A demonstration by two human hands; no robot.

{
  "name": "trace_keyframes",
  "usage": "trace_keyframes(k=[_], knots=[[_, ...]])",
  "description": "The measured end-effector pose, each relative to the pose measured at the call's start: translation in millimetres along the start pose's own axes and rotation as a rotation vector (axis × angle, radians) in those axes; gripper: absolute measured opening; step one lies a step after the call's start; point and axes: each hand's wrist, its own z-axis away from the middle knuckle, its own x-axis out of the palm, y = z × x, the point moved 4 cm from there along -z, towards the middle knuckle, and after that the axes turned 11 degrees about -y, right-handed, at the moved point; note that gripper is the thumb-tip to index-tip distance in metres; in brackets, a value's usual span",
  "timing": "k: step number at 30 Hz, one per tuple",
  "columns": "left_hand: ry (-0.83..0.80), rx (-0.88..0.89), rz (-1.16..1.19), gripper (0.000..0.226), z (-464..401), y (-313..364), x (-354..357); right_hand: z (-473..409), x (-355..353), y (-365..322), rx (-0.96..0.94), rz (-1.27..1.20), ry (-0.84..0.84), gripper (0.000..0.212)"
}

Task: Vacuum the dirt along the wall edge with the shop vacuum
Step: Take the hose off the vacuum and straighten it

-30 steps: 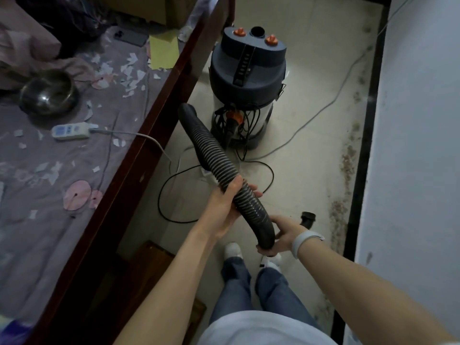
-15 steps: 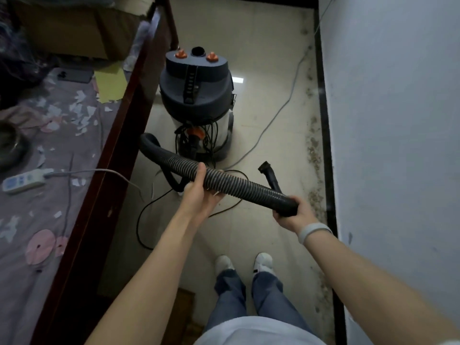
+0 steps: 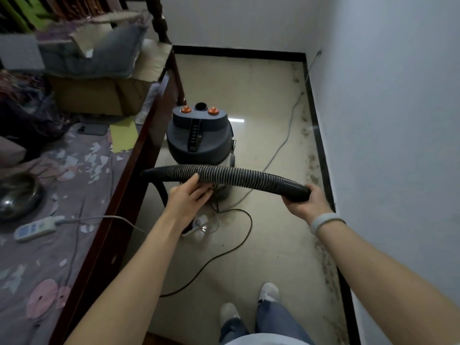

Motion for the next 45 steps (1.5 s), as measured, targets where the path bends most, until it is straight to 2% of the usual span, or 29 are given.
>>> trace_keyframes(k=[3, 5, 7, 8, 10, 15, 17, 21, 24, 26, 29, 32, 35, 37, 39, 42, 45], knots=[[0.121, 0.028, -0.4, 0.067, -18.6, 23.0, -9.4, -14.2, 26.2, -17.6, 0.024, 0.188, -0.067, 0.013], [0.135, 0.039, -0.924, 0.095, -37.4, 39.5, -15.8, -23.5, 41.0, -26.1, 0.04, 0.356, -0.109, 0.008], [0.036, -0.002, -1.444, 0.108, -58.1, 43.6, -17.2, -32.1, 58.2, -34.2, 0.025, 0.516, -0.129, 0.009], [-0.042, -0.062, -1.623, 0.11, -67.7, 40.6, -15.5, -37.0, 68.6, -38.5, 0.019, 0.58, -0.145, 0.012], [-0.188, -0.198, -1.814, 0.102, -83.3, 29.7, -9.7, -45.7, 89.5, -47.8, 0.04, 0.628, -0.187, 0.012], [-0.245, -0.216, -1.984, 0.045, -108.9, 28.6, -4.7, -62.5, 123.1, -79.9, 0.08, 0.786, -0.284, 0.011], [-0.202, -0.199, -1.927, 0.039, -104.1, 30.7, -8.5, -69.3, 131.8, -88.8, 0.07, 0.799, -0.321, 0.016], [-0.093, -0.127, -1.745, 0.064, -65.1, 25.7, 3.8, -76.8, 154.5, -89.9, 0.073, 0.702, -0.38, 0.028], [-0.04, -0.049, -1.442, 0.045, -34.4, 14.4, 14.8, -80.3, 175.2, -82.0, 0.075, 0.578, -0.44, 0.031], [-0.006, 0.017, -1.232, 0.03, -18.8, 10.5, 25.6, -77.4, 188.3, -73.9, 0.022, 0.614, -0.48, 0.029], [0.021, 0.1, -0.866, 0.022, 0.8, 14.5, 40.8, -60.2, 195.9, -52.2, -0.028, 0.712, -0.563, 0.026], [0.024, 0.152, -0.597, 0.014, 15.3, 21.2, 47.2, -33.7, 167.7, -13.2, -0.021, 0.793, -0.576, 0.025], [0.043, 0.186, -0.452, 0.014, 27.2, 22.0, 40.7, -10.0, 95.7, 42.0, 0.038, 1.082, -0.603, 0.041], [0.063, 0.178, -0.37, 0.019, 35.1, 20.7, 30.8, 6.1, 46.7, 80.6, 0.121, 1.322, -0.682, 0.055], [0.072, 0.161, -0.283, 0.022, 42.4, 19.4, 23.6, 20.8, 15.5, 117.0, 0.224, 1.471, -0.83, 0.067], [0.077, 0.147, -0.097, 0.023, 50.1, 19.8, 18.9, 40.0, 5.8, 159.3, 0.273, 1.545, -1.018, 0.071], [0.141, 0.169, 0.021, 0.028, 59.9, 20.3, 11.5, 53.5, 7.3, 175.8, 0.225, 1.517, -1.032, 0.071]])
